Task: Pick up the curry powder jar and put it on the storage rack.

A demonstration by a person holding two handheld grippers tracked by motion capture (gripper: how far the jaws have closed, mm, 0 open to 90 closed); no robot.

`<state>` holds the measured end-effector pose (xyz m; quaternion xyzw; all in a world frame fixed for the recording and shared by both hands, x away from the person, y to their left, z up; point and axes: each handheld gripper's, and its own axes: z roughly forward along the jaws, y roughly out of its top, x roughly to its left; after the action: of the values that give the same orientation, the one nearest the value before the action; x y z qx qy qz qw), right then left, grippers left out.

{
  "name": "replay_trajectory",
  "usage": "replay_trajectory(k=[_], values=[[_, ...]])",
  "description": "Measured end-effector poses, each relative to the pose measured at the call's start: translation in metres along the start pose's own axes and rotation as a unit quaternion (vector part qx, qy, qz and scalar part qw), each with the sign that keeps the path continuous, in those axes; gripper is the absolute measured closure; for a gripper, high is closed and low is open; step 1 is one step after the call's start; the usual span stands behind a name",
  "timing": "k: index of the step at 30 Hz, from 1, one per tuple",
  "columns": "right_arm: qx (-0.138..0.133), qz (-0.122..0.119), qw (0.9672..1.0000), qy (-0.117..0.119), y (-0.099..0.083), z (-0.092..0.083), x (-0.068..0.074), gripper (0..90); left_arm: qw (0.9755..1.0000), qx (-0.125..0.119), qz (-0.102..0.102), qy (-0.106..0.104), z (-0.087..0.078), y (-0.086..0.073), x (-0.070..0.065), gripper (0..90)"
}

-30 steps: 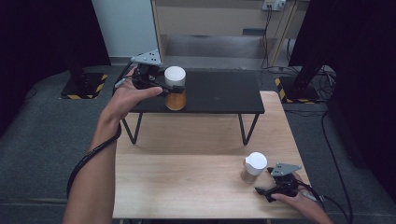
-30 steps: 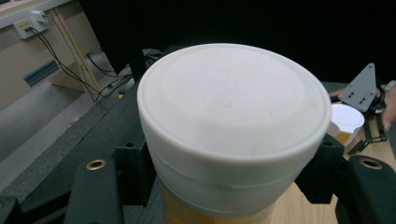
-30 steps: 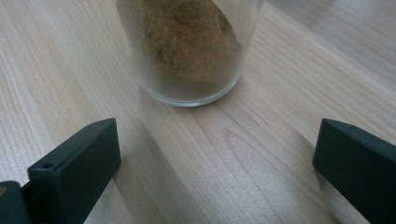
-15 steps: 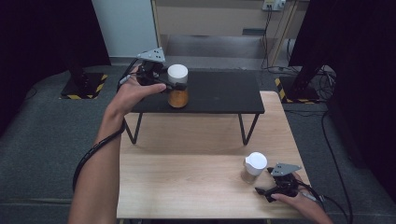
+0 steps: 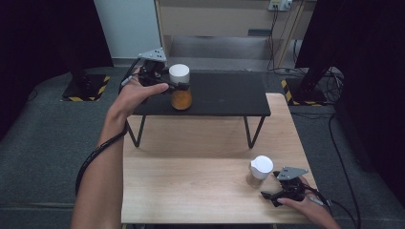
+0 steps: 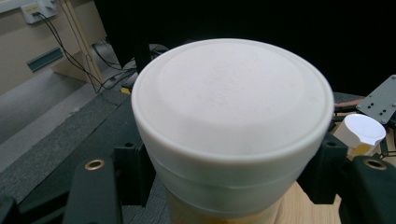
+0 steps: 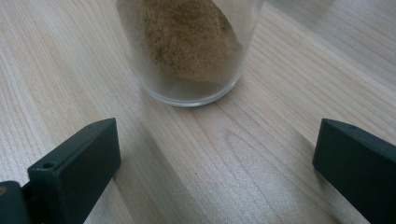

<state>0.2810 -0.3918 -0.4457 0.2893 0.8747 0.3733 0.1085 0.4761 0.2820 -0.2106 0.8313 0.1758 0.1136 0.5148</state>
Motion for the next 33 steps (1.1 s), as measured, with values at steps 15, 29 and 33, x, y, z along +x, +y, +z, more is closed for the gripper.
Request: replay_trajectory(k=[15, 29, 33], values=[[0.000, 0.000, 1.0000, 0.000, 0.000, 0.000, 0.000, 1.6, 0.9998, 0.007, 0.013, 0.012, -0.004, -0.001, -0.006, 12.7], [0.000, 0.000, 1.0000, 0.000, 0.000, 0.000, 0.000, 1.6, 0.9965, 0.024, 0.023, 0.076, -0.034, -0.014, -0.040, 1.2], [0.000, 0.000, 1.0000, 0.000, 0.000, 0.000, 0.000, 1.6, 0.9953, 0.018, 0.025, 0.092, -0.048, -0.023, -0.057, 1.2]])
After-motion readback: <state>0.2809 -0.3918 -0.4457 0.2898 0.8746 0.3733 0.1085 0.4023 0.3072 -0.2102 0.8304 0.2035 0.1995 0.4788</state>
